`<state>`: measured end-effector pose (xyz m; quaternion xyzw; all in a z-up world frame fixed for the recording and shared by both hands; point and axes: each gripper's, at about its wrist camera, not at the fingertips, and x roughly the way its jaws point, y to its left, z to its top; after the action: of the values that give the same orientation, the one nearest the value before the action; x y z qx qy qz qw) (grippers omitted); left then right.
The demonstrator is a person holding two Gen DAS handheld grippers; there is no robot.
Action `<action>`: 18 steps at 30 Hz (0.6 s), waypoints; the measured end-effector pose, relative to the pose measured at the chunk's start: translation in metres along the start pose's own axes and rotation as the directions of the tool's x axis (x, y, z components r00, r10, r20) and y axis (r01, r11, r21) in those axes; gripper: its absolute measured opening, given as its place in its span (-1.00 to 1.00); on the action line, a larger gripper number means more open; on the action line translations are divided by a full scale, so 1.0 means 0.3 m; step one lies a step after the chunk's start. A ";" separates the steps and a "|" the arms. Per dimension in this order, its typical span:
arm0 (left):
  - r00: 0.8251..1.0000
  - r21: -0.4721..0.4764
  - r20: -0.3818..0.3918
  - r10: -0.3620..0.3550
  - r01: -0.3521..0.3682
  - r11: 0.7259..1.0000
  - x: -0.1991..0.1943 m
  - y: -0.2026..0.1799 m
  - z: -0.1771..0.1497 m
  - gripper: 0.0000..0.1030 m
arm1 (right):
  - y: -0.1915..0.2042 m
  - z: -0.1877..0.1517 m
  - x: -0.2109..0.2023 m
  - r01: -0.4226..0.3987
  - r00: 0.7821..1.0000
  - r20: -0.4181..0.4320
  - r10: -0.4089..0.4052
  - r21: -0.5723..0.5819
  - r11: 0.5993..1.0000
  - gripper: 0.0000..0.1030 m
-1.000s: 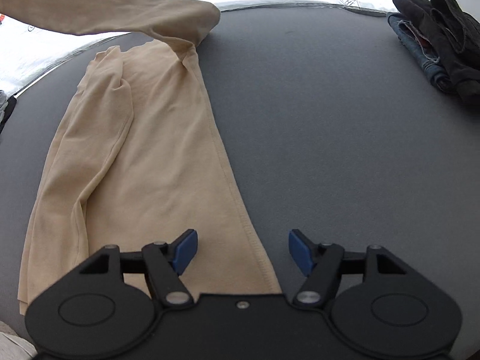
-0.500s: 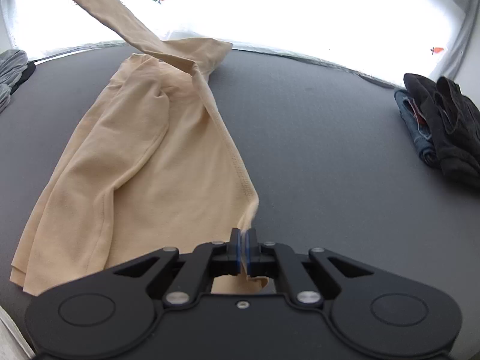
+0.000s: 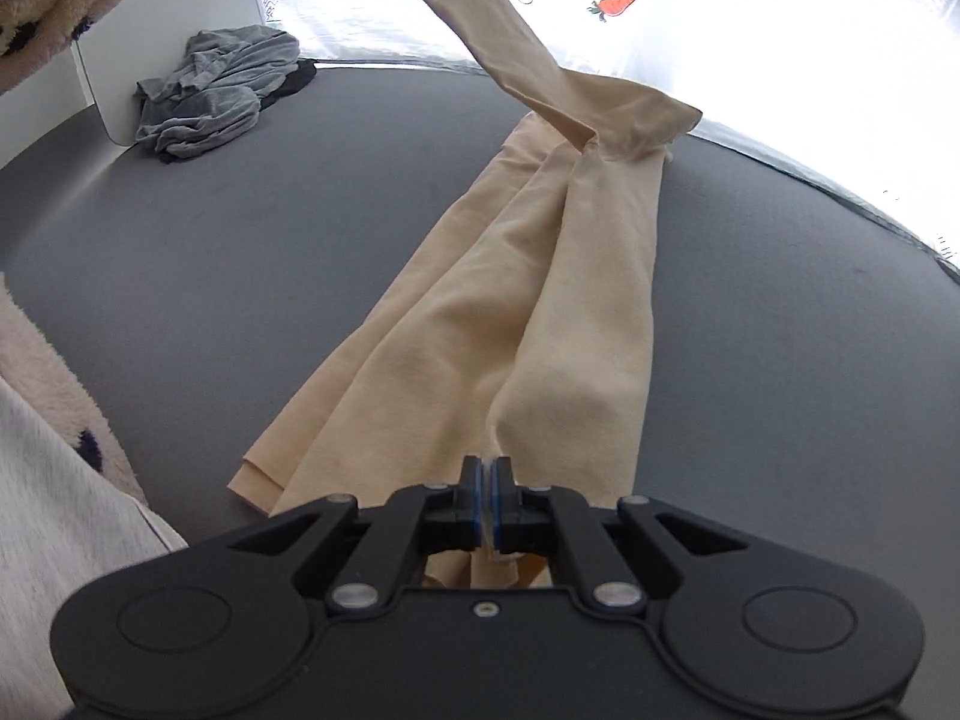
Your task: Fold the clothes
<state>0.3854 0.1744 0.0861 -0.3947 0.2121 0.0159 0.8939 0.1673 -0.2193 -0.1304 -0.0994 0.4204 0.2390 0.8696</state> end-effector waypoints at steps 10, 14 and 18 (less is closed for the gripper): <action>0.995 0.075 -0.077 -0.067 0.073 0.995 -0.008 -0.029 -0.068 -0.97 | -0.029 -0.008 0.046 -0.099 0.993 -0.054 0.105 0.096 0.990 -0.17; 0.970 0.165 -0.186 -0.159 0.190 0.968 -0.020 -0.152 -0.169 -0.97 | -0.102 -0.004 -0.014 -0.019 1.000 -0.010 0.022 0.197 0.980 -0.11; 0.914 0.263 -0.340 -0.220 0.317 0.911 -0.034 -0.284 -0.360 -0.97 | -0.211 -0.021 -0.072 0.076 0.996 0.023 -0.089 0.337 0.938 -0.10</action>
<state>0.3531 0.0402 0.0849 -0.2713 0.2891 -0.2030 0.8953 0.1830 -0.2836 -0.1193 0.0373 0.4338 0.1292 0.8909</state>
